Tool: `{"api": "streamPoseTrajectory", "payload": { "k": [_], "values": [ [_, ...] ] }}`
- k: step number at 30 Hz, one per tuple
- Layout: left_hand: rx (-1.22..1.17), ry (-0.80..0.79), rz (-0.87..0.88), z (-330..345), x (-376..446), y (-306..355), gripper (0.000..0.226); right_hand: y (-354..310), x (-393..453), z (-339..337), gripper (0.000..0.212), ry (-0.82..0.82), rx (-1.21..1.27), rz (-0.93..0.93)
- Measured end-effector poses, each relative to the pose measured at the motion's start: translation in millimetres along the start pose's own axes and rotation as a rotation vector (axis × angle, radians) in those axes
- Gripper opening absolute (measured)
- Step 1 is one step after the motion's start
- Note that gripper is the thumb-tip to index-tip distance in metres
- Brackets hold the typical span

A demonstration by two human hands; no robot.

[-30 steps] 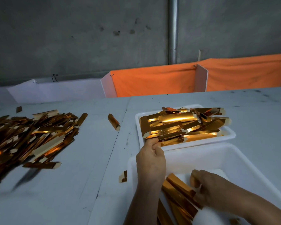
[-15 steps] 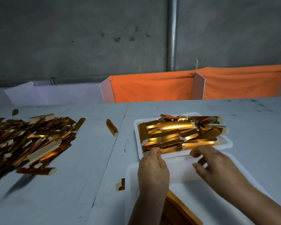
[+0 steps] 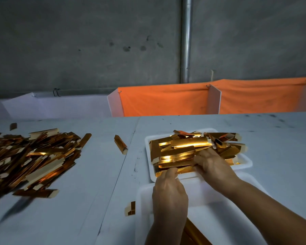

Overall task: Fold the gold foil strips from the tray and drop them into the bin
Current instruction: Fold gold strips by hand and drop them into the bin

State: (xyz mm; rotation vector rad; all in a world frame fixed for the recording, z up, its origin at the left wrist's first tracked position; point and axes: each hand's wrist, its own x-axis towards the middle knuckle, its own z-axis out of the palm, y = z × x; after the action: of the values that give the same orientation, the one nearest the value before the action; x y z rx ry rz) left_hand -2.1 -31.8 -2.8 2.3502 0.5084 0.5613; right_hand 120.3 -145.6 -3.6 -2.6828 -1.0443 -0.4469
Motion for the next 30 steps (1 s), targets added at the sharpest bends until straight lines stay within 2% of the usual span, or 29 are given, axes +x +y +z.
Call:
{"api": "streamPoseTrajectory", "payload": {
  "k": [2, 6, 9, 11, 15, 19, 23, 27, 30],
  "values": [
    [-0.001, 0.042, 0.002, 0.0, -0.9, -0.5, 0.04, 1.4, 0.4, -10.8, 0.01, 0.055, 0.175, 0.073],
    [-0.038, 0.167, 0.049, 0.6, -3.1, 3.8, 0.05, 2.3, -7.9, -42.3, 0.012, 0.097, 0.701, 0.364],
    [-0.014, 0.295, 0.237, -4.1, -3.5, 8.9, 0.064, -2.7, -25.7, -59.2, 0.015, 0.07, 1.037, 0.423],
    [0.099, 0.327, 0.379, -2.8, -4.0, 12.1, 0.073, -4.9, -39.4, -63.9, 0.018, -0.038, 1.089, 0.385],
    [0.21, 0.239, 0.556, 0.0, -6.8, 18.0, 0.057, 0.2, -61.9, -65.1, 0.022, -0.086, 1.103, 0.394],
    [0.184, 0.065, 0.653, 4.1, -10.0, 17.1, 0.052, 7.0, -76.0, -60.9, 0.02, -0.083, 1.336, 0.448],
    [-0.107, -0.149, 0.447, 1.9, -13.4, 15.3, 0.053, 9.0, -78.6, -57.9, 0.03, -0.104, 1.56, 0.408],
    [-0.173, -0.157, 0.372, 0.9, -15.5, 20.3, 0.052, 10.5, -78.2, -56.2, 0.031, -0.129, 1.674, 0.378],
    [-0.18, -0.175, 0.367, 3.2, -15.3, 20.8, 0.05, 10.0, -78.0, -56.6, 0.028, -0.098, 1.616, 0.387]
  ]
}}
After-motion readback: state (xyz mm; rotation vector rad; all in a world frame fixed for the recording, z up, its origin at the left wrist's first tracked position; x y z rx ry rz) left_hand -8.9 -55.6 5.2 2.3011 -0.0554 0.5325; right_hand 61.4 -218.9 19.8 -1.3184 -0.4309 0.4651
